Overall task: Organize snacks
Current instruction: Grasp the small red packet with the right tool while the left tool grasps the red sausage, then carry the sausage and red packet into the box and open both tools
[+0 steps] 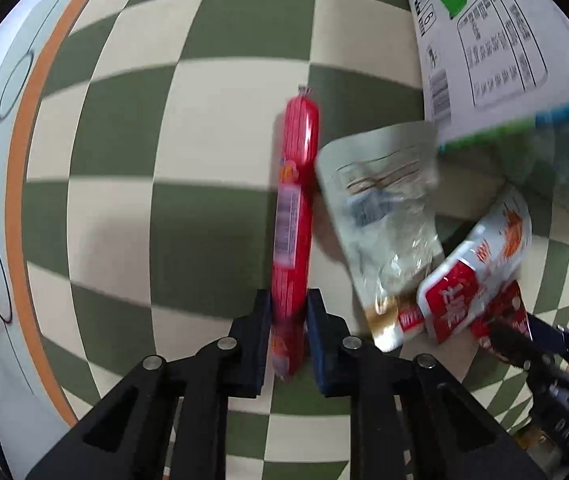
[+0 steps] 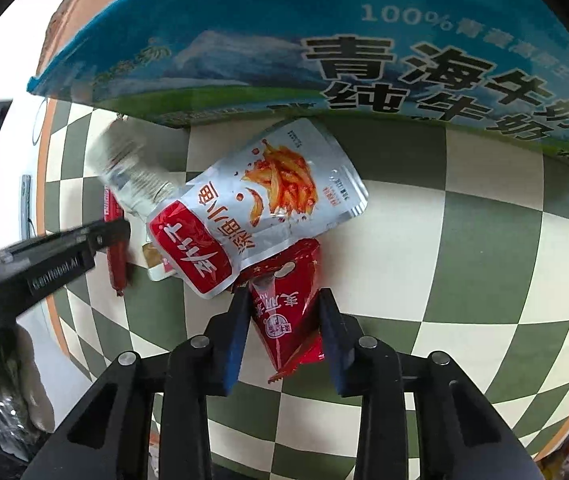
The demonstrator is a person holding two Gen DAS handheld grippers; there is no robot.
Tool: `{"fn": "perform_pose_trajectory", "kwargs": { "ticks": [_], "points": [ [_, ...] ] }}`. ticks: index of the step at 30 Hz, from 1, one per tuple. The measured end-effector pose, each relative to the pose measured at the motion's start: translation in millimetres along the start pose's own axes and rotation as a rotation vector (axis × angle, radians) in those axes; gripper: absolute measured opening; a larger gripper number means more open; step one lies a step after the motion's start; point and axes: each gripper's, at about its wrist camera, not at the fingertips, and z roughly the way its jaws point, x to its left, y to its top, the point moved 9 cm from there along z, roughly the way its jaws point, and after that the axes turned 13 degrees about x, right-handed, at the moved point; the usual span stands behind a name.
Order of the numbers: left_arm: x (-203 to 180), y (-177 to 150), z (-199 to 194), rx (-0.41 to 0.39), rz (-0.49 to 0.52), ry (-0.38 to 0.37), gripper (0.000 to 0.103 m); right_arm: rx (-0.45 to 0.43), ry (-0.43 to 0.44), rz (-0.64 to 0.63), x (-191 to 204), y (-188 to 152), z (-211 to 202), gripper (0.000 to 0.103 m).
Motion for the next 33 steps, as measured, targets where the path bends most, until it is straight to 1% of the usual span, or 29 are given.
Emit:
{"fn": "perform_pose_trajectory", "kwargs": {
  "ticks": [5,8,10,12,14,17,19,23,26,27,29,33],
  "points": [
    [3.7,-27.9,-3.4,-0.01,-0.031,-0.062,0.015,-0.008,0.02,-0.008,3.2,-6.6,-0.5,0.034],
    [7.0,-38.3,-3.7,-0.009,-0.039,-0.084,0.015,-0.009,0.036,-0.014,4.4,-10.5,-3.2,0.034],
    [11.3,-37.5,0.3,0.012,-0.052,-0.104,0.017,-0.01,0.042,-0.017,3.2,-12.6,-5.8,0.033],
    [27.7,-22.7,-0.5,0.018,-0.099,-0.168,0.021,-0.008,0.047,-0.019,3.3,-11.9,-8.8,0.033],
    [38.7,-6.1,-3.8,0.021,-0.132,-0.198,0.024,-0.005,0.058,-0.017,5.0,-12.0,-9.1,0.034],
    [40.6,15.0,-11.9,0.022,-0.16,-0.219,0.024,-0.006,0.065,-0.011,2.7,-11.6,-12.1,0.034],
    [38.0,28.7,-15.6,0.025,-0.153,-0.225,0.024,-0.005,0.068,-0.005,4.4,-9.6,-12.1,0.034],
    [26.5,47.1,-16.4,0.037,-0.115,-0.18,0.025,-0.008,0.071,0.009,-3.1,-7.7,-16.5,0.034],
    [21.1,54.3,-22.4,0.014,-0.091,-0.115,0.022,-0.01,0.072,0.017,-7.4,-7.2,-19.4,0.034],
    [19.5,56.4,-23.3,0.008,-0.085,-0.108,0.017,0.008,0.058,0.022,-9.5,-8.8,-20.4,0.034],
    [15.9,56.2,-25.1,-0.001,-0.073,-0.106,0.015,0.005,0.058,0.023,-12.9,-9.1,-23.9,0.034],
    [0.7,42.0,-22.9,-0.015,-0.071,-0.11,0.015,-0.008,0.062,0.027,-21.7,-7.5,-31.8,0.034]
  ]
}}
